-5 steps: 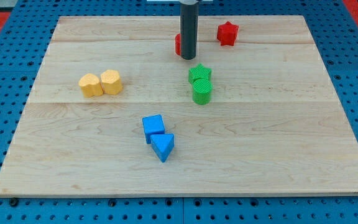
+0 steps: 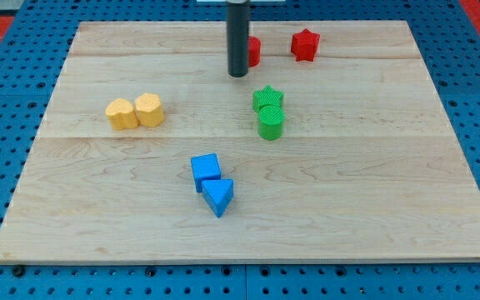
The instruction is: Place the red circle left to the red star
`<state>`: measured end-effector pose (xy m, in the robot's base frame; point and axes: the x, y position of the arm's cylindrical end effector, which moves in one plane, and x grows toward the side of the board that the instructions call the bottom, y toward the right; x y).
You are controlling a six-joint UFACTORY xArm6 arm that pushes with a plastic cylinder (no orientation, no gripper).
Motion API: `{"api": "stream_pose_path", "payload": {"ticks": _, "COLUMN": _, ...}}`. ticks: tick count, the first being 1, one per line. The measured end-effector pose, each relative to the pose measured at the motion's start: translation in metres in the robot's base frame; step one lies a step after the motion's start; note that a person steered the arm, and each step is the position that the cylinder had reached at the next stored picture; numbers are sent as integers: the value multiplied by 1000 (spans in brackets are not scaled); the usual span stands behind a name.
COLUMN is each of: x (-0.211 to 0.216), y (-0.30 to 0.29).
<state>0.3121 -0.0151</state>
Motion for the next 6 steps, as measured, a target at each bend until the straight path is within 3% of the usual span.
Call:
{"api": "stream_pose_path", "payload": {"ticks": 3, "x": -39, "y": 35}}
{"api": "stream_pose_path", "payload": {"ticks": 5, "x": -8, "y": -8}}
{"api": "stream_pose_path", "payload": {"ticks": 6, "x": 48, "y": -39}}
